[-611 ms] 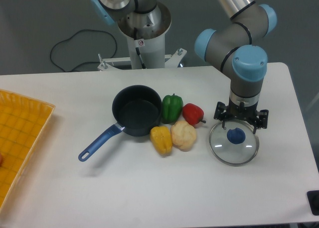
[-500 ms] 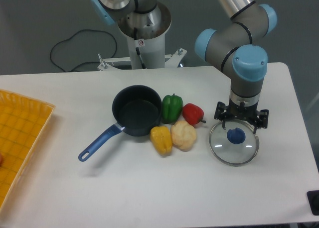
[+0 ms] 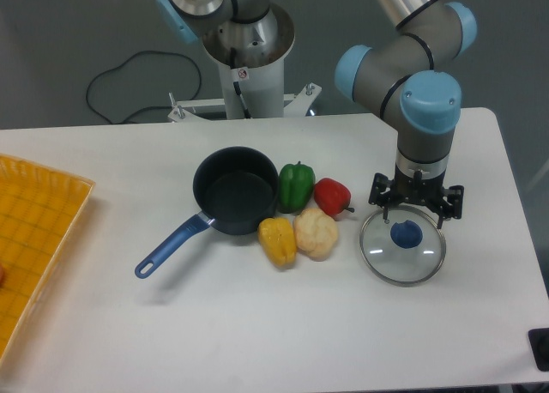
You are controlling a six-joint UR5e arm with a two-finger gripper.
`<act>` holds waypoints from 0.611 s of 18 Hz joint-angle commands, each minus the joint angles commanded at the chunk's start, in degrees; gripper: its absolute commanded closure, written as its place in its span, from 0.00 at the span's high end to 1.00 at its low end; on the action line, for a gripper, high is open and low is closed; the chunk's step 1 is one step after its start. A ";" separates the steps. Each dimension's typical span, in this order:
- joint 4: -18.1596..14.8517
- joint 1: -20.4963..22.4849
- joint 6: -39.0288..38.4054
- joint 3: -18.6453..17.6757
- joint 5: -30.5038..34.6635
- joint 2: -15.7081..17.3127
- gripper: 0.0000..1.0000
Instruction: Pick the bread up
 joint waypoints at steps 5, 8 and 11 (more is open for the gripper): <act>-0.62 -2.02 -0.78 -0.53 -1.41 -0.79 1.00; 0.26 -3.08 -1.06 -3.67 -1.40 -0.97 1.00; 0.70 -4.83 5.51 -6.94 -1.32 -1.40 0.97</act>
